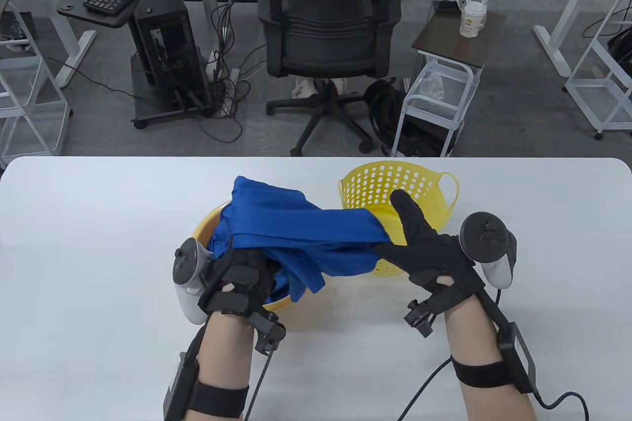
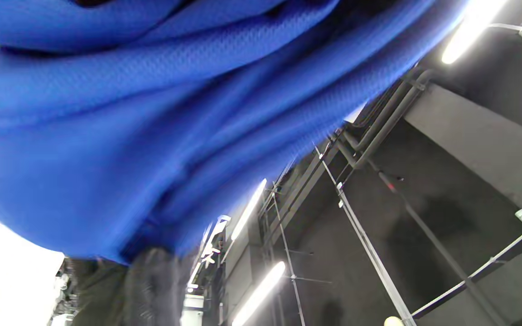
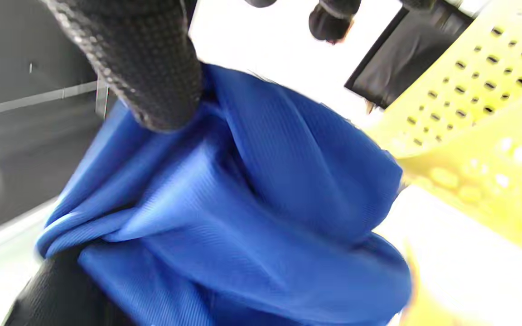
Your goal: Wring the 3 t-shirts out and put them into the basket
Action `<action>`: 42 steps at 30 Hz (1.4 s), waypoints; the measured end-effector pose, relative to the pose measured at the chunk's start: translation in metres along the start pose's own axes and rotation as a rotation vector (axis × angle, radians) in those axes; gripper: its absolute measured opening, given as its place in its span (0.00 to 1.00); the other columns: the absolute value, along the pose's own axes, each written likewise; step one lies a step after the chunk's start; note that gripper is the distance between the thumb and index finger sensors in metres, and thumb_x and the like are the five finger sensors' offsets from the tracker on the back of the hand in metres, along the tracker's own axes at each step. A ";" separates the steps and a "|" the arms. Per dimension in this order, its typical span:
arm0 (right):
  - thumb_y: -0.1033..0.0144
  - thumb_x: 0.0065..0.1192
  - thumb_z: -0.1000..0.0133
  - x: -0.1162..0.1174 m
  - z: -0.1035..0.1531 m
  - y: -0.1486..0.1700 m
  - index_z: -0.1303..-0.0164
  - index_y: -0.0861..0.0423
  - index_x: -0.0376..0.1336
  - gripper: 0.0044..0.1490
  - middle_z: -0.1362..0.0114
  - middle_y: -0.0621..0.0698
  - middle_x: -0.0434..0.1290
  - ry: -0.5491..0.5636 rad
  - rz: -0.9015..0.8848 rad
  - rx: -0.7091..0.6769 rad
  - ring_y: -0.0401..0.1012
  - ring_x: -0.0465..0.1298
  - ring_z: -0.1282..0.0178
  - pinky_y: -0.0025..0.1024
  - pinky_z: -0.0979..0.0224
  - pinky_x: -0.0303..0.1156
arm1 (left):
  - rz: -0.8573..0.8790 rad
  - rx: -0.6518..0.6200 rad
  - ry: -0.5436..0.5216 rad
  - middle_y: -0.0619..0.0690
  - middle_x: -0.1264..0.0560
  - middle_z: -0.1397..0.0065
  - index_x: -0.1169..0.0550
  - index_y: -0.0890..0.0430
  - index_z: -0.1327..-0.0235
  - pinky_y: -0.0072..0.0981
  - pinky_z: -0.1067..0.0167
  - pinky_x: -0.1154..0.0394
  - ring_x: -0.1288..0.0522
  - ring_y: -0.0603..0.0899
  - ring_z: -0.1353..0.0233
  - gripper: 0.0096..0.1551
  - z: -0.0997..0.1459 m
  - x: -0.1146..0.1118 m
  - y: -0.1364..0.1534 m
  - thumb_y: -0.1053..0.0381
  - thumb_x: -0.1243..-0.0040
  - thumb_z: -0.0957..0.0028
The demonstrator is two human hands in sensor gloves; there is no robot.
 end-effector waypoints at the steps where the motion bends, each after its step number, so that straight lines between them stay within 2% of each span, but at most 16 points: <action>1: 0.54 0.78 0.40 0.011 -0.001 -0.005 0.15 0.68 0.31 0.71 0.18 0.85 0.35 -0.040 -0.031 -0.025 0.89 0.40 0.29 0.91 0.41 0.45 | 0.025 -0.003 -0.003 0.68 0.56 0.10 0.59 0.46 0.13 0.67 0.26 0.36 0.44 0.80 0.20 0.36 0.001 0.001 0.000 0.34 0.66 0.25; 4: 0.49 0.79 0.43 0.051 -0.007 -0.015 0.17 0.68 0.27 0.77 0.18 0.85 0.33 -0.132 -0.045 -0.057 0.89 0.40 0.29 0.91 0.42 0.45 | 0.032 -0.008 0.023 0.68 0.57 0.10 0.60 0.46 0.13 0.69 0.26 0.37 0.45 0.80 0.19 0.37 0.002 -0.009 0.001 0.34 0.67 0.25; 7: 0.46 0.78 0.45 0.095 -0.015 -0.011 0.21 0.70 0.21 0.83 0.18 0.84 0.32 -0.199 0.060 -0.024 0.89 0.40 0.30 0.91 0.42 0.46 | 0.105 -0.047 0.147 0.67 0.57 0.10 0.61 0.45 0.13 0.68 0.27 0.36 0.45 0.79 0.19 0.37 0.001 -0.039 0.000 0.32 0.68 0.26; 9: 0.44 0.78 0.46 0.106 -0.019 -0.008 0.22 0.68 0.20 0.83 0.19 0.84 0.33 -0.079 0.045 -0.071 0.89 0.39 0.31 0.91 0.45 0.43 | 0.210 -0.023 0.263 0.64 0.59 0.09 0.61 0.43 0.14 0.70 0.26 0.41 0.49 0.78 0.18 0.37 0.005 -0.063 0.001 0.32 0.68 0.26; 11: 0.46 0.81 0.49 0.098 -0.017 -0.006 0.19 0.68 0.25 0.82 0.18 0.84 0.36 0.094 -0.042 -0.127 0.88 0.39 0.30 0.91 0.46 0.42 | 0.179 -0.067 0.221 0.63 0.55 0.09 0.60 0.43 0.14 0.66 0.24 0.41 0.47 0.75 0.17 0.37 0.007 -0.066 -0.002 0.31 0.68 0.27; 14: 0.56 0.83 0.48 0.092 -0.015 -0.005 0.17 0.65 0.36 0.70 0.17 0.77 0.46 0.146 -0.117 -0.181 0.85 0.44 0.28 0.90 0.45 0.44 | 0.236 -0.078 0.270 0.62 0.55 0.09 0.61 0.44 0.14 0.65 0.23 0.41 0.47 0.75 0.17 0.37 0.009 -0.071 -0.006 0.31 0.70 0.27; 16: 0.64 0.83 0.48 0.083 -0.017 -0.006 0.22 0.64 0.52 0.53 0.26 0.62 0.72 0.193 -0.239 -0.254 0.68 0.63 0.23 0.87 0.44 0.47 | 0.295 -0.104 0.286 0.62 0.56 0.09 0.61 0.43 0.14 0.64 0.23 0.41 0.46 0.75 0.17 0.37 0.010 -0.075 -0.009 0.31 0.70 0.27; 17: 0.68 0.82 0.48 0.079 -0.016 -0.007 0.24 0.65 0.55 0.48 0.33 0.60 0.76 0.204 -0.331 -0.286 0.65 0.71 0.28 0.87 0.43 0.49 | 0.323 -0.123 0.304 0.62 0.56 0.09 0.61 0.43 0.14 0.64 0.22 0.41 0.45 0.75 0.17 0.37 0.011 -0.077 -0.012 0.31 0.70 0.27; 20: 0.74 0.82 0.49 0.058 -0.012 -0.013 0.27 0.66 0.57 0.45 0.38 0.63 0.76 0.282 -0.344 -0.329 0.65 0.76 0.36 0.85 0.41 0.58 | 0.303 -0.182 0.299 0.61 0.55 0.09 0.58 0.42 0.14 0.64 0.21 0.40 0.44 0.74 0.16 0.35 0.013 -0.075 -0.022 0.31 0.69 0.27; 23: 0.77 0.81 0.50 0.020 0.000 -0.016 0.26 0.65 0.55 0.46 0.38 0.64 0.75 0.406 -0.415 -0.364 0.65 0.75 0.39 0.80 0.39 0.64 | 0.248 -0.205 0.225 0.59 0.51 0.08 0.53 0.41 0.15 0.64 0.22 0.35 0.42 0.73 0.16 0.32 0.010 -0.059 -0.020 0.32 0.67 0.27; 25: 0.78 0.80 0.49 0.000 0.007 -0.013 0.26 0.64 0.55 0.45 0.38 0.65 0.74 0.464 -0.491 -0.353 0.66 0.74 0.40 0.78 0.38 0.65 | 0.165 -0.124 0.162 0.59 0.48 0.09 0.47 0.43 0.16 0.66 0.24 0.35 0.41 0.72 0.16 0.30 0.004 -0.050 -0.006 0.34 0.61 0.27; 28: 0.80 0.76 0.47 -0.021 0.014 0.000 0.27 0.64 0.56 0.40 0.37 0.68 0.72 0.503 -0.669 -0.308 0.68 0.72 0.39 0.78 0.37 0.64 | -0.162 0.044 0.162 0.65 0.49 0.09 0.45 0.44 0.13 0.72 0.26 0.41 0.45 0.77 0.17 0.34 -0.010 -0.048 0.032 0.32 0.56 0.27; 30: 0.83 0.74 0.45 -0.031 0.015 0.009 0.28 0.66 0.56 0.38 0.36 0.71 0.70 0.497 -0.731 -0.267 0.71 0.71 0.39 0.80 0.37 0.62 | -0.363 0.181 0.208 0.72 0.51 0.11 0.50 0.55 0.10 0.75 0.29 0.42 0.47 0.82 0.20 0.49 -0.014 -0.047 0.052 0.29 0.49 0.31; 33: 0.83 0.73 0.44 -0.049 0.021 0.017 0.28 0.66 0.56 0.36 0.36 0.72 0.70 0.541 -0.606 -0.226 0.72 0.70 0.39 0.80 0.37 0.60 | -0.526 0.346 0.306 0.75 0.58 0.12 0.61 0.58 0.12 0.76 0.29 0.42 0.48 0.84 0.20 0.57 -0.012 -0.040 0.060 0.29 0.47 0.29; 38: 0.83 0.73 0.44 -0.052 0.025 -0.004 0.28 0.65 0.59 0.35 0.35 0.72 0.71 0.510 -0.358 -0.310 0.72 0.70 0.38 0.80 0.34 0.58 | -0.256 0.256 0.287 0.77 0.53 0.13 0.62 0.55 0.11 0.65 0.33 0.28 0.35 0.81 0.25 0.55 -0.002 -0.049 0.033 0.27 0.51 0.28; 42: 0.79 0.73 0.43 -0.016 0.021 -0.045 0.28 0.60 0.61 0.33 0.33 0.68 0.73 0.320 -0.263 -0.510 0.71 0.71 0.33 0.78 0.32 0.58 | -0.077 0.310 0.433 0.79 0.51 0.15 0.69 0.57 0.15 0.54 0.36 0.21 0.28 0.75 0.29 0.57 0.003 -0.074 0.044 0.23 0.62 0.28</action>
Point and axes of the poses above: the tracker on the back of each hand, its own y axis roughly to the little-finger side, its own z axis roughly from the fingertips to the wrist, x = y × z, the point moved 5 cm from there along -z, roughly from the wrist to the fingertips
